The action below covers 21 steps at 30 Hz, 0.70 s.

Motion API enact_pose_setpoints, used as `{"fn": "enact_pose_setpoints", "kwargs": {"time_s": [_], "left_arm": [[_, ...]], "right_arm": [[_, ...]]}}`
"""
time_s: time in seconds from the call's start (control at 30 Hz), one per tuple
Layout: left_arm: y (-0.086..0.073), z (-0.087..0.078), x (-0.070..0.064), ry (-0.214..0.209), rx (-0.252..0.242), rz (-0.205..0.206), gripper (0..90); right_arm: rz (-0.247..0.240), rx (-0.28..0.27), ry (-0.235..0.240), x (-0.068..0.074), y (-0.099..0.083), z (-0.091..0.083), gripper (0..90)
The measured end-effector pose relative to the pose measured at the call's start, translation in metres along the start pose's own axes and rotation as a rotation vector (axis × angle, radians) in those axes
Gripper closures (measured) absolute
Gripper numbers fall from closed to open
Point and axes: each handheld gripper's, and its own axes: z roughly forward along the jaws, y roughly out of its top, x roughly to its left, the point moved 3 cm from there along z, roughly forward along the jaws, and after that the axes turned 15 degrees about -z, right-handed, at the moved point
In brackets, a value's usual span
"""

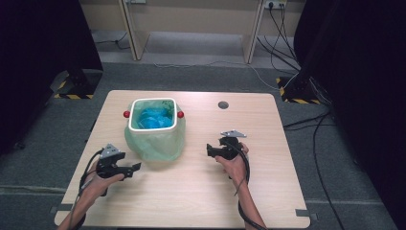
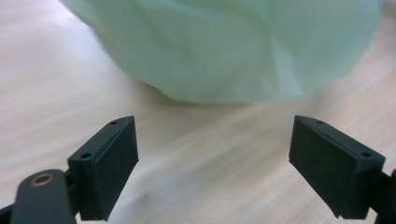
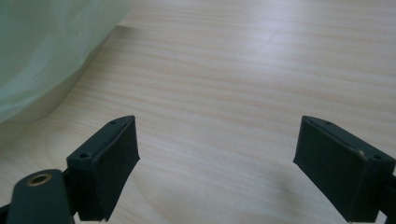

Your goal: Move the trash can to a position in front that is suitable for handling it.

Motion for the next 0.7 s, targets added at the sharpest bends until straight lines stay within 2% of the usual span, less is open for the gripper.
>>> {"fn": "enact_pose_setpoints", "kwargs": {"time_s": [0.1, 0.2, 0.33, 0.4, 0.47, 0.63, 0.7], "left_arm": [[0.012, -0.008, 0.017, 0.034, -0.025, -0.033, 15.0], [0.018, -0.009, 0.032, 0.072, -0.051, -0.073, 15.0], [0.022, -0.005, 0.043, 0.081, -0.053, -0.128, 15.5], [0.028, -0.003, 0.048, 0.09, -0.059, -0.134, 15.5], [0.038, 0.001, 0.053, 0.098, -0.071, -0.156, 15.5], [0.064, 0.015, 0.063, 0.123, -0.07, -0.152, 15.5], [0.071, 0.022, 0.066, 0.128, -0.076, -0.162, 15.5]], "right_arm": [[-0.004, -0.006, 0.017, 0.004, 0.01, 0.005, 14.2], [0.008, -0.013, 0.037, 0.011, 0.023, 0.012, 14.6], [-0.005, -0.014, 0.045, 0.02, 0.038, 0.021, 14.8], [-0.014, -0.006, 0.056, 0.025, 0.044, 0.025, 14.8], [-0.026, 0.005, 0.06, 0.029, 0.05, 0.029, 14.8], [-0.031, 0.018, 0.08, 0.039, 0.062, 0.04, 14.7], [-0.027, 0.014, 0.077, 0.043, 0.066, 0.044, 14.8]]}}
